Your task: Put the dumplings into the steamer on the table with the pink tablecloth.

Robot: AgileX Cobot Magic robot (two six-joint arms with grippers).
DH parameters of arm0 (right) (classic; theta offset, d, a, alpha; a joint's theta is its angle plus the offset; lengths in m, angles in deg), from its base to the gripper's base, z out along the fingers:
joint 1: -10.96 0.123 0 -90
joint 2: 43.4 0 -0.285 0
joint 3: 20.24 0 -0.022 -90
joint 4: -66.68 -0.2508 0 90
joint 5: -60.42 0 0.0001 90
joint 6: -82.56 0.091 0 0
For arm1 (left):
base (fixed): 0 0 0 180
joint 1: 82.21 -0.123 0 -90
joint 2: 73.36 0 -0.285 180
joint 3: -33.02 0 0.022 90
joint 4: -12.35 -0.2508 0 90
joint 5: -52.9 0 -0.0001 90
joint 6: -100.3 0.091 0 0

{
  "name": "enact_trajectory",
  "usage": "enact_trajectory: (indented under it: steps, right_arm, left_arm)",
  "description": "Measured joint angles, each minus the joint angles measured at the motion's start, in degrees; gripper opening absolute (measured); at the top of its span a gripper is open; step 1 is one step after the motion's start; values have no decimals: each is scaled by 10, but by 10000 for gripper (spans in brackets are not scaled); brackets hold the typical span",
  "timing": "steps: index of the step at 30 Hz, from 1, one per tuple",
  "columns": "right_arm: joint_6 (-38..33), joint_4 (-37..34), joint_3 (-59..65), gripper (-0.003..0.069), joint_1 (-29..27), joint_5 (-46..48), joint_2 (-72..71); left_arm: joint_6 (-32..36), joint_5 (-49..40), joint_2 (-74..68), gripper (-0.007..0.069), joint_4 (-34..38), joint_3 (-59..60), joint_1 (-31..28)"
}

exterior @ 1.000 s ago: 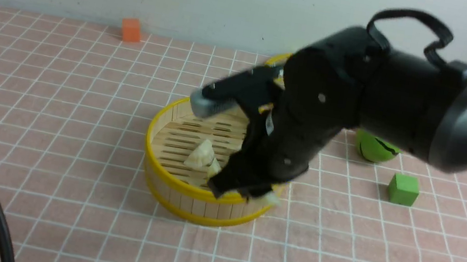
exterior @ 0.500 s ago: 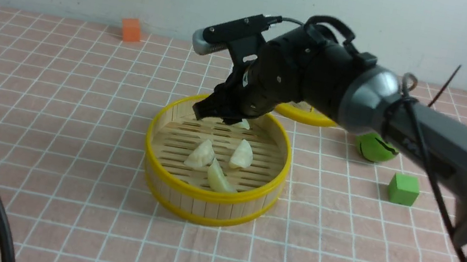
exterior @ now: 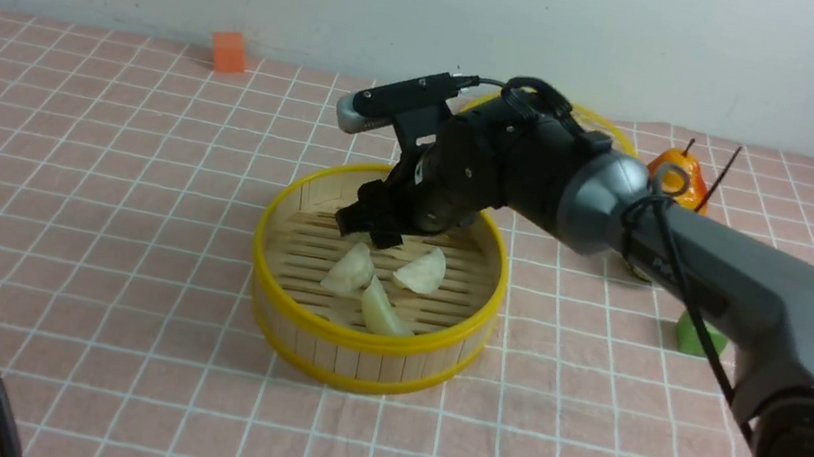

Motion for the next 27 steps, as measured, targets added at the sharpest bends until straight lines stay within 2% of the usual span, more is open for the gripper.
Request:
enact_trajectory:
  steps: [3,8,9,10,11,13,18,26,27]
  right_arm:
    - [-3,-2,0,386,0,44,-47]
    - [-29,-4,-1,171,0,133,-165]
    - [-31,-4,-1,162,0,137,-170]
    - [-52,-12,-3,91,0,167,-209]
    - [-61,-16,-3,50,0,186,-226]
    - [-79,-25,8,-1,0,204,-260]
    - [-89,-45,119,-22,0,174,-385]
    - [-104,-90,466,-20,0,-30,-663]
    - [-104,-91,482,-20,0,-46,-684]
  left_arm:
    - [0,44,47,21,11,58,0]
    - [0,149,158,21,43,162,0]
    - [0,153,162,21,43,162,0]
    - [-1,188,193,22,48,194,0]
    - [-2,206,209,23,50,206,0]
    - [-5,230,230,26,52,228,0]
    - [-7,259,250,29,54,256,0]
    - [-8,257,251,39,54,261,0]
    - [-8,257,251,38,54,261,0]
